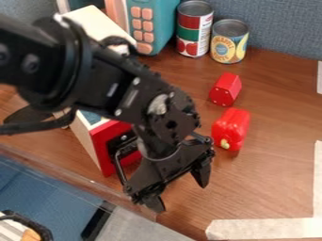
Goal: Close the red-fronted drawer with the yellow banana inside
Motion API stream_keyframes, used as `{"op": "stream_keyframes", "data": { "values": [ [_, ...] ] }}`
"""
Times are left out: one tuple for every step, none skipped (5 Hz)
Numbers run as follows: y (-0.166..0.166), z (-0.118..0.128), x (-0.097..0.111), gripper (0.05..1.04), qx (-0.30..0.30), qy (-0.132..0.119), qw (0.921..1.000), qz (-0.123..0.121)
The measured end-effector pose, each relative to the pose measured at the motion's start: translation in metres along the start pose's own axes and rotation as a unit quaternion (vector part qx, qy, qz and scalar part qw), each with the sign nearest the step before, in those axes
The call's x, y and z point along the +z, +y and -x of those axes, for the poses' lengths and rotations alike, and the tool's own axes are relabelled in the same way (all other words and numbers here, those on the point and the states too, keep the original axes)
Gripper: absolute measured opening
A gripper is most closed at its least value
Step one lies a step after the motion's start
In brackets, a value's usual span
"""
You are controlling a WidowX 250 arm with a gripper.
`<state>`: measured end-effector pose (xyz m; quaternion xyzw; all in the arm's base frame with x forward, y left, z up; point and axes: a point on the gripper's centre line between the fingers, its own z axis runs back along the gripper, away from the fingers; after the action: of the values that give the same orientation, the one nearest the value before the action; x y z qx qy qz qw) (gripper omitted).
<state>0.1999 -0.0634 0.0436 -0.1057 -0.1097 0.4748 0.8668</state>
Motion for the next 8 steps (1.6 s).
{"op": "stream_keyframes", "data": {
  "values": [
    [0.003,-0.005,-0.004,1.0,0.024,0.002,0.9997,0.01],
    [0.009,-0.008,-0.015,1.0,0.008,0.0,0.9999,-0.011],
    [0.008,-0.015,-0.021,1.0,0.006,-0.003,0.9998,-0.019],
    [0.008,-0.027,-0.022,1.0,0.019,-0.005,0.9996,-0.02],
    [0.009,-0.04,-0.02,1.0,0.031,-0.008,0.9994,-0.016],
    [0.013,-0.052,-0.018,1.0,0.045,-0.014,0.9987,-0.018],
    [0.018,-0.065,-0.016,0.999,0.051,-0.018,0.9984,-0.018],
    [0.023,-0.077,-0.012,0.999,0.06,-0.027,0.9977,-0.017]
  ]
}}
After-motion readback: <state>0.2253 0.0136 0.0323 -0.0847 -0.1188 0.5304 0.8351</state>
